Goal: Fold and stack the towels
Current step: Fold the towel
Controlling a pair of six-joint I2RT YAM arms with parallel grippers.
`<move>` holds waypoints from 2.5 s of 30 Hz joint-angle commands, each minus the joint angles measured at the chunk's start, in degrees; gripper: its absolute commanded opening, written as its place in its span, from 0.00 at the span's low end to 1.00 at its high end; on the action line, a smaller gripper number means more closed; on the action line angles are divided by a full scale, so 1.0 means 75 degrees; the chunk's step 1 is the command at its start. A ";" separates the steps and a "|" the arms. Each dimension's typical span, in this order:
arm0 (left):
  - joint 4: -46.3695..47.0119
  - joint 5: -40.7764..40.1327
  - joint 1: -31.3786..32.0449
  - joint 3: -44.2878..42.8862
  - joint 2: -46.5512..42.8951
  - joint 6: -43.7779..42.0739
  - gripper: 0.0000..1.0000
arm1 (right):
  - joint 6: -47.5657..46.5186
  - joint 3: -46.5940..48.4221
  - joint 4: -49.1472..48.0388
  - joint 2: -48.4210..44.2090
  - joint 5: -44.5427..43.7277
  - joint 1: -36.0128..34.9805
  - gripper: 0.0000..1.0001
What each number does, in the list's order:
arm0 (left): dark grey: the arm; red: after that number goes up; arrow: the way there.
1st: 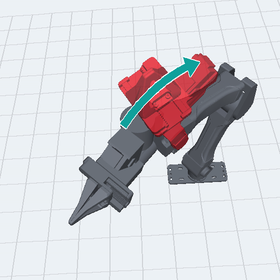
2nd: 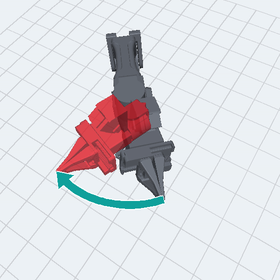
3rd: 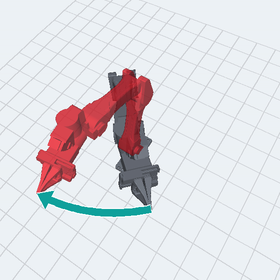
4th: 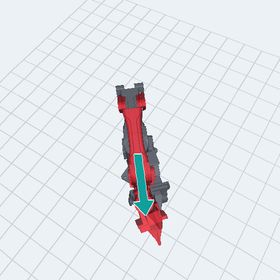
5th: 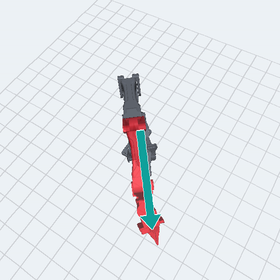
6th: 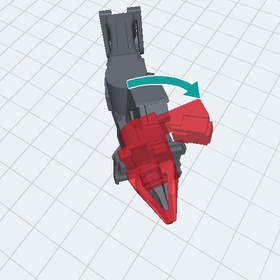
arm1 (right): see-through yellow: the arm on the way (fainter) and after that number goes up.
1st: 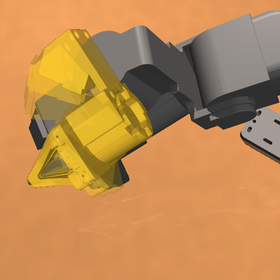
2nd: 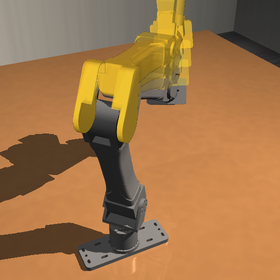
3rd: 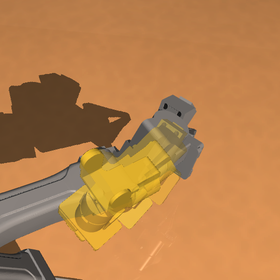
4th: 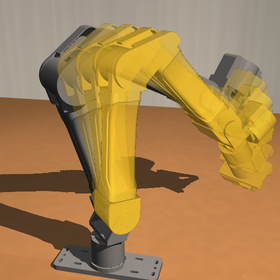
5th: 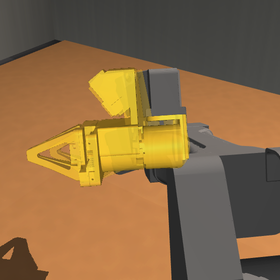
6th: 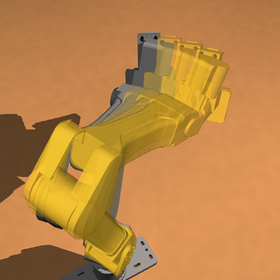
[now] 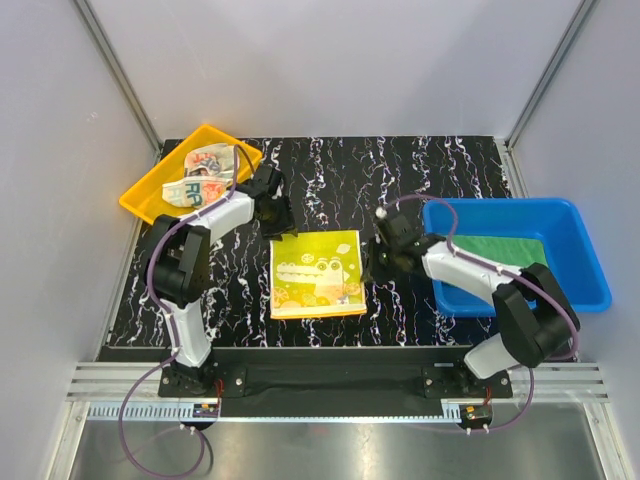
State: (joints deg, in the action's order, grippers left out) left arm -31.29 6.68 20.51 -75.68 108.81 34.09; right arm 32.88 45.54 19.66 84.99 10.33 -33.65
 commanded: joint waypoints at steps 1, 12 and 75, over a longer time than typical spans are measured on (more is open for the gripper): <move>-0.0082 0.0024 -0.0075 -0.0585 -0.0154 -0.0232 0.51 | -0.0598 0.1554 0.0343 0.0628 -0.0673 -0.0037 0.20; -0.0246 -0.0257 -0.0157 -0.0714 0.0455 -0.0209 0.51 | -0.1571 0.5692 0.0894 0.4381 -0.1025 -0.0002 0.13; -0.1570 0.1125 -0.1012 -0.2472 0.0983 -0.4896 0.61 | -0.6469 0.8669 0.4562 0.6022 0.3908 0.2248 0.43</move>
State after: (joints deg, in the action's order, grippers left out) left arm -41.58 15.88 12.93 -91.35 113.36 -0.36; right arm -12.03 107.85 50.59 127.90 36.03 -17.78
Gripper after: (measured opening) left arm 0.613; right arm 0.429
